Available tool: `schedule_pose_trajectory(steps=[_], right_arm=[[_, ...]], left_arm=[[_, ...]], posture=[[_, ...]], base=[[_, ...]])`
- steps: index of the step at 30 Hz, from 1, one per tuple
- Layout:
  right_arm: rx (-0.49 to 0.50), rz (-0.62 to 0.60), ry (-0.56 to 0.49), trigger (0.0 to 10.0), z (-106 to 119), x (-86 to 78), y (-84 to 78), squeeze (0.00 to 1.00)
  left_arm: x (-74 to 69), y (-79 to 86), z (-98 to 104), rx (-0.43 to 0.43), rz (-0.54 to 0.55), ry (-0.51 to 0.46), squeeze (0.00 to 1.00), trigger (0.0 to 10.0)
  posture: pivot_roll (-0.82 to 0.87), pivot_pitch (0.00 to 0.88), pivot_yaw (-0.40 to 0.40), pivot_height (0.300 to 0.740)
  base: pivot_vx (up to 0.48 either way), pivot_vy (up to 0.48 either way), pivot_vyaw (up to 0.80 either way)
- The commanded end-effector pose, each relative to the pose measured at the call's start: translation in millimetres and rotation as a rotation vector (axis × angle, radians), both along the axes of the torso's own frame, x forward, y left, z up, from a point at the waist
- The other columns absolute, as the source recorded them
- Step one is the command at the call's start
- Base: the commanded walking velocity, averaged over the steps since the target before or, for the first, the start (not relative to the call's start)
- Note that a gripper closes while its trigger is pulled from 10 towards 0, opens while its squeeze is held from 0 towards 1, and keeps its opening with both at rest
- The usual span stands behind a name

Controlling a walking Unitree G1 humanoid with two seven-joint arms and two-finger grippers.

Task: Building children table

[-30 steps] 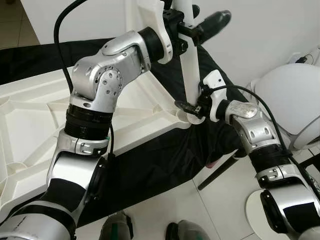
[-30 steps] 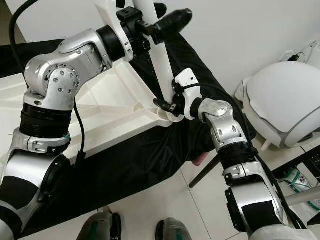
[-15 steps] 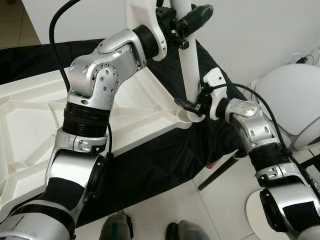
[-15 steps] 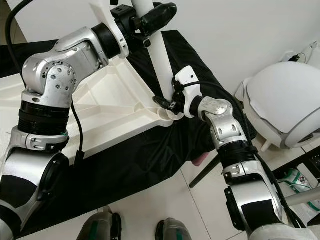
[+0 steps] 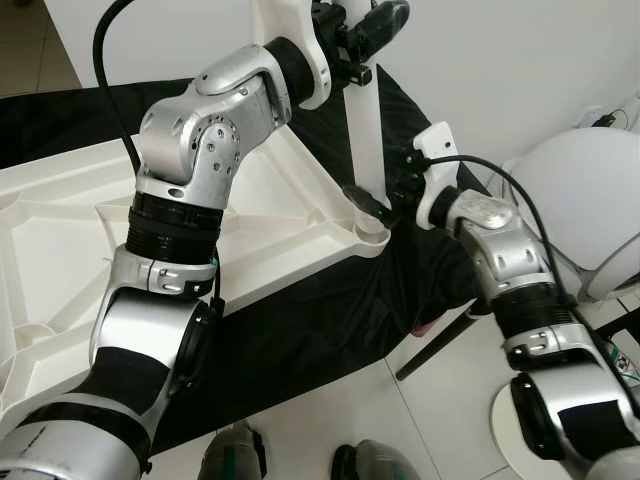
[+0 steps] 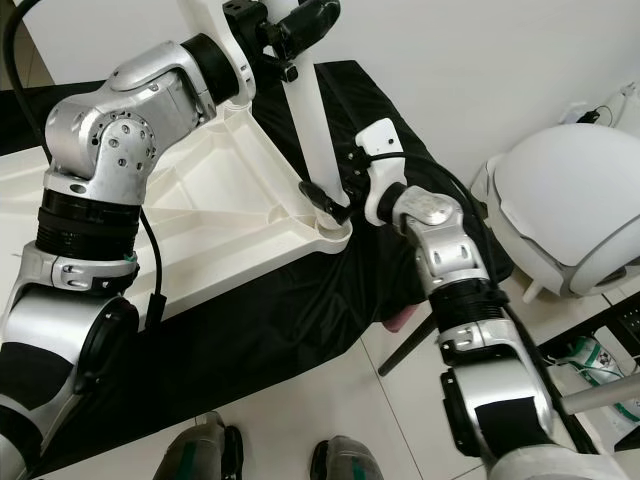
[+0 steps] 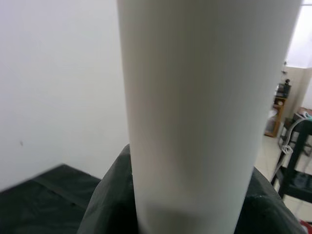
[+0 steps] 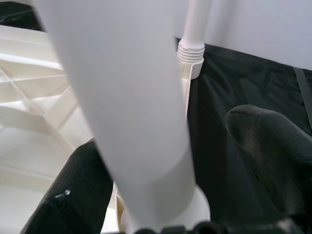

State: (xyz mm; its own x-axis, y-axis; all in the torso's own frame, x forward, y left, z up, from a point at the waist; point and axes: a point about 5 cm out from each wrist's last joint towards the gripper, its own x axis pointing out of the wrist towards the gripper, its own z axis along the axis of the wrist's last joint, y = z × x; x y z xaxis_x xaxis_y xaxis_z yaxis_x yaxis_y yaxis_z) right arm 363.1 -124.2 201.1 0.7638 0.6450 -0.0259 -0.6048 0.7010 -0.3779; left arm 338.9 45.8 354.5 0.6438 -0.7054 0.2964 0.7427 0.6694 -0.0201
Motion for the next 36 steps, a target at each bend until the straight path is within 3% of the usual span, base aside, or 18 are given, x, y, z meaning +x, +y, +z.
schedule_pose_trajectory(steps=[1,5,6,7,21,36], right_arm=[[0.014,-0.075,-0.063,10.0,9.3,3.2,8.0,1.0],[0.021,-0.117,-0.077,10.0,8.8,3.9,13.0,1.0],[0.036,-0.148,-0.078,10.0,7.3,4.2,17.9,0.93],[0.055,-0.195,-0.087,10.0,5.5,5.3,24.1,0.0],[0.207,-0.314,-0.179,10.0,9.1,6.3,67.5,0.0],[0.25,-0.478,-0.321,10.0,24.1,11.2,65.6,0.0]], left_arm=[[-1.4,0.9,16.3,0.026,0.105,-0.091,0.0,10.0],[-1.3,1.5,20.2,0.035,0.147,-0.117,0.0,10.0],[-2.0,1.0,23.9,0.036,0.168,-0.133,0.0,10.0],[-2.9,-0.2,28.3,0.035,0.198,-0.15,0.0,10.0],[-9.5,-18.3,39.3,0.005,0.275,-0.169,0.0,10.0],[-12.3,-27.1,38.0,0.015,0.276,-0.177,0.0,10.0]], posture=[[-0.01,0.009,-0.028,0.74],[-0.01,0.009,-0.027,0.74],[-0.02,0.01,-0.025,0.74],[-0.01,0.01,-0.023,0.74],[0.0,0.0,-0.027,0.74],[0.01,0.0,-0.033,0.74]], base=[[0.0,0.0,0.0],[0.0,0.0,0.0],[0.0,0.0,0.0],[0.0,0.0,0.0],[0.0,0.0,0.0],[0.0,0.0,0.0]])
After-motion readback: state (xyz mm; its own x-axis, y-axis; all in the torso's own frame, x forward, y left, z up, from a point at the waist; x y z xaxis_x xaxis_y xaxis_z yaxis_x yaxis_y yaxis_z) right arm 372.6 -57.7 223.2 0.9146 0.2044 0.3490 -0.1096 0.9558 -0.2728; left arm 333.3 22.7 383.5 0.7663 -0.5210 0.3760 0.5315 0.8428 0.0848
